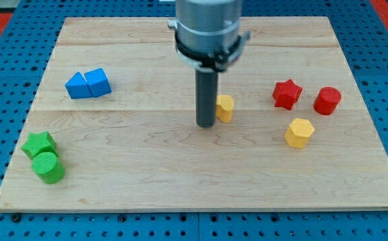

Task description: Push the heart to the top left of the board

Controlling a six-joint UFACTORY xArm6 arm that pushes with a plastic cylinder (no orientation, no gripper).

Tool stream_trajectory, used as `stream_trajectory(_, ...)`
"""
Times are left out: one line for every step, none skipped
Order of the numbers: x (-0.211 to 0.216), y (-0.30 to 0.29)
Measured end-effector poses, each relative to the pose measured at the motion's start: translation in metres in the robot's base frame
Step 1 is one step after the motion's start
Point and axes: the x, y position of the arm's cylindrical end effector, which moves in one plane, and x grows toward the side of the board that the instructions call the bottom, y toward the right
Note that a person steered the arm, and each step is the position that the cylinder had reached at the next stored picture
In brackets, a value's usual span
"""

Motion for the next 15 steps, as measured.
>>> stream_trajectory(-0.009,0.052)
stream_trajectory(-0.084,-0.025)
stream_trajectory(-0.129,-0.153)
stream_trajectory(-0.118,-0.134)
stream_trajectory(-0.087,-0.115)
stream_trajectory(-0.073,-0.077)
stream_trajectory(-0.068,-0.071)
stream_trajectory(-0.116,-0.091)
stream_trajectory(-0.185,-0.101)
stream_trajectory(-0.191,-0.052)
stream_trajectory(-0.232,-0.074)
stream_trajectory(-0.211,-0.145)
stream_trajectory(-0.194,-0.102)
stream_trajectory(-0.191,-0.138)
stream_trajectory(-0.174,-0.152)
